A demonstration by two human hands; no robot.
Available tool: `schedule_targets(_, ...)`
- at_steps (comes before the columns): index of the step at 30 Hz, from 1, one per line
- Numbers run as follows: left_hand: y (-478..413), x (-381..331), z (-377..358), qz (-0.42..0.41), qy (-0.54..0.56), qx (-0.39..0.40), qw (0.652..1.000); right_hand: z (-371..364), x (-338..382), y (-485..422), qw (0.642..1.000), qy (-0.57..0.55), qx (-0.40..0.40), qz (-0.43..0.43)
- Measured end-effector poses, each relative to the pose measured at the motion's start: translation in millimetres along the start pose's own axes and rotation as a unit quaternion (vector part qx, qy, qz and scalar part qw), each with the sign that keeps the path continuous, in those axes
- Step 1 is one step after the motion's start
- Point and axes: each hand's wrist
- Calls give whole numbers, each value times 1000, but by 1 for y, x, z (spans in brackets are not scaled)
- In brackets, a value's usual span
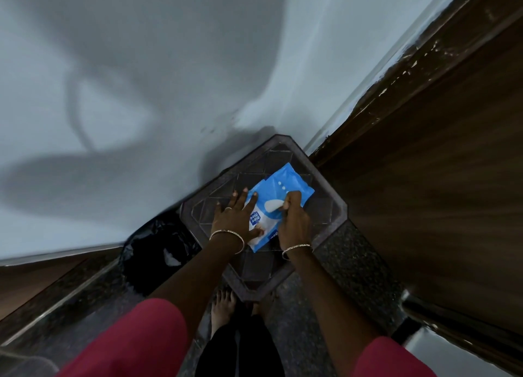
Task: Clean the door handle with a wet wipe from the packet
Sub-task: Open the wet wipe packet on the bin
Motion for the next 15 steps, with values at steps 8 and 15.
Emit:
schedule_targets(8, 2, -3, 0, 11, -9, 4, 1000, 9, 0, -7, 985, -123, -86, -85)
schedule_targets(15, 4, -7, 6, 20, -5, 18, 1000, 21, 7, -28, 783, -486, -90, -377)
Point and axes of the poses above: each hand's wrist, its own y-axis away from the middle knuckle, its own z-axis out of the back of the hand, x = y × z, and after that the axes turned 4 degrees about -x, right-handed
